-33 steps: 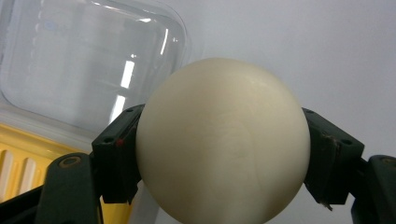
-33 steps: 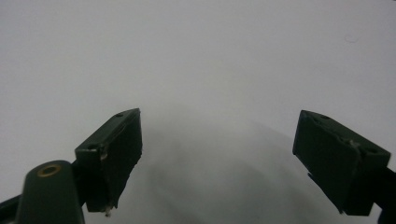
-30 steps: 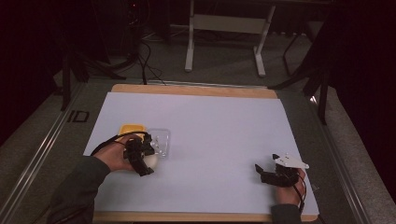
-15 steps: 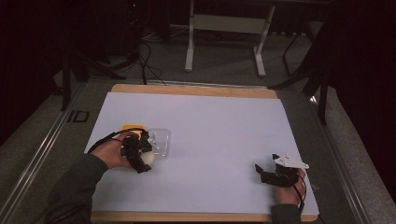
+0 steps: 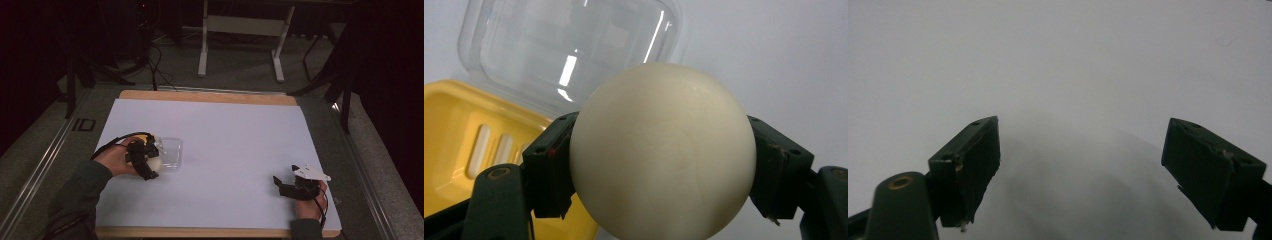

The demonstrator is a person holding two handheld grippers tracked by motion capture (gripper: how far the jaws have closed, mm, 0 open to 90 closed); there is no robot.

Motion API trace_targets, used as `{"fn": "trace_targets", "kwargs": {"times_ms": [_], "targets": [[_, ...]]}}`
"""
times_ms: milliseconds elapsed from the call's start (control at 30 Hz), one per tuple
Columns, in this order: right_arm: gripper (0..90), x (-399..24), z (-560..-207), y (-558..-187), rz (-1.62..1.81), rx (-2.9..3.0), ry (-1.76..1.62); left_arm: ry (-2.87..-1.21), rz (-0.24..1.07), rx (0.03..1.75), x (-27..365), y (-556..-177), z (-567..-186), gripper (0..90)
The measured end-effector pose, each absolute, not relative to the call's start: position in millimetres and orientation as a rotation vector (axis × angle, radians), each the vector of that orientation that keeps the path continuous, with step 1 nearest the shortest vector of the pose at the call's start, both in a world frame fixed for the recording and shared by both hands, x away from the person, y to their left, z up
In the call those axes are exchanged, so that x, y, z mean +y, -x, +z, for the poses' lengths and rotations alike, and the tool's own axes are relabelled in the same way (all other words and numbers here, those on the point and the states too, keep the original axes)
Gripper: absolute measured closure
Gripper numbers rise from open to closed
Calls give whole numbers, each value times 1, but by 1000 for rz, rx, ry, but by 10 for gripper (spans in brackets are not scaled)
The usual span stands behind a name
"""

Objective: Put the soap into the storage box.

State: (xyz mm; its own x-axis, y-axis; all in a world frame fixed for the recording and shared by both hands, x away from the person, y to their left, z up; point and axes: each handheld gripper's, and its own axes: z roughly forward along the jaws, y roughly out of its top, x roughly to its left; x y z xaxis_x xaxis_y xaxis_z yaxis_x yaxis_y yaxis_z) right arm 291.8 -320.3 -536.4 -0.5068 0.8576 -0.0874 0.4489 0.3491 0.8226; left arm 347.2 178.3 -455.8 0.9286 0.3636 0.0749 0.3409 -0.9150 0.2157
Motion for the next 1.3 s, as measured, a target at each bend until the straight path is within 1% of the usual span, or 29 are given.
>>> {"fn": "trace_targets", "kwargs": {"times_ms": [233, 667, 1300], "targets": [[156, -320, -536, -292, 1041, 2102, -1133, -2886, 167, 539, 178, -350, -454, 255], [156, -320, -536, -292, 1042, 2101, -1134, -2865, 226, 589, 183, -357, -448, 255], [156, -320, -536, -292, 1040, 2102, -1132, -2853, 200, 663, 191, -366, -450, 255]]}}
